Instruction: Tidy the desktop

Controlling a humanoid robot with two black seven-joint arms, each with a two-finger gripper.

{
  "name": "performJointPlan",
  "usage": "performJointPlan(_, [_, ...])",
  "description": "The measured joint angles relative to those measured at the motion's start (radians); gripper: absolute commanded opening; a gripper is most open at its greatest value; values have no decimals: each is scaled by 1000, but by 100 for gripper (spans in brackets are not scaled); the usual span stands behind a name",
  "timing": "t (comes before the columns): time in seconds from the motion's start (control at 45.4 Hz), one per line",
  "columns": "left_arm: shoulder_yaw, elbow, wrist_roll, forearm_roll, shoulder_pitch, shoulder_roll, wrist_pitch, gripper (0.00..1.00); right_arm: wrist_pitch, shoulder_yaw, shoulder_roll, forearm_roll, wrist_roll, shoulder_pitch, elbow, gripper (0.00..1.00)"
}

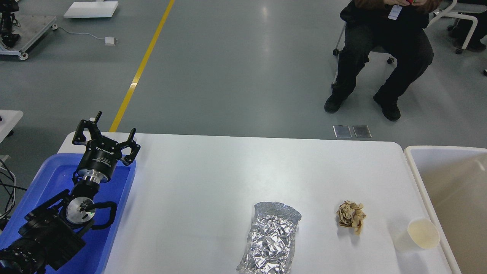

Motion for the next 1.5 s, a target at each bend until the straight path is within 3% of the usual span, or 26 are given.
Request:
performJointPlan(0.088, [0,0,0,0,0,0,0,100,-23,-69,-46,-25,96,-2,62,100])
performJointPlan(0.176, [0,0,0,0,0,0,0,100,-40,-117,-93,-40,157,-4,146,100])
performJointPlan(0.396, [0,0,0,0,0,0,0,100,-145,-203,-190,-84,227,-11,411,100])
performJointPlan(0.572, [0,0,0,0,0,0,0,100,-365,-317,-195,-263,240,-14,539,100])
performJointPlan(0.683, [0,0,0,0,0,0,0,100,-518,-400,-169,-369,239,-15,563,100])
performJointPlan(0.815, [0,0,0,0,0,0,1,100,-627,-464,-140,-445,237,-15,561,100])
performJointPlan(1.145, [0,0,0,0,0,0,1,100,-763,-517,-72,-529,235,-14,539,100])
performJointPlan(1.497, [-1,0,0,0,0,0,1,100,-798,-532,6,-521,235,-10,522,100])
